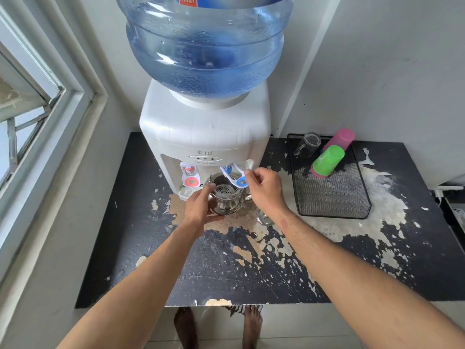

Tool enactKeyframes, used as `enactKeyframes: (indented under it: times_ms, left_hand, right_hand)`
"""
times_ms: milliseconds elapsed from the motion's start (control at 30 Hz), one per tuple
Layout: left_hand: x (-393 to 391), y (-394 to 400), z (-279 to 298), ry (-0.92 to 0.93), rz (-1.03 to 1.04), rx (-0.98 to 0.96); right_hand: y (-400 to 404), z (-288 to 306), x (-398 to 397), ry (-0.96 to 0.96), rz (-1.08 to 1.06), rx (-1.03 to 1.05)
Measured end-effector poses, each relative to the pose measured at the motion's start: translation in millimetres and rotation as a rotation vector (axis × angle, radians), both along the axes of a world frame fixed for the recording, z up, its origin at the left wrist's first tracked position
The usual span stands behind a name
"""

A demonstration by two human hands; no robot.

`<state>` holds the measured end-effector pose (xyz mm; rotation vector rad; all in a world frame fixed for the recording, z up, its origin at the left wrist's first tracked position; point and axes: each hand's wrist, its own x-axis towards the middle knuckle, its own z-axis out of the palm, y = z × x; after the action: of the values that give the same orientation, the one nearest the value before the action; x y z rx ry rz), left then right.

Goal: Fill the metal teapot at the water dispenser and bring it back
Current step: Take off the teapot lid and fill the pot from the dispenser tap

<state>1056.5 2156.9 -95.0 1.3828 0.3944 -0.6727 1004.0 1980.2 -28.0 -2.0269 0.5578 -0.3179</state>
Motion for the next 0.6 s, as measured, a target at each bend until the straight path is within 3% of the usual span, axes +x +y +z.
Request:
enactKeyframes:
  times_ms: [600]
  left_hand:
    - [2.2, 1.7, -1.3, -0.007, -0.03, -0.006]
  right_hand:
    - [-2.2, -3.7, 2.1, 0.007, -0.023, -0.017]
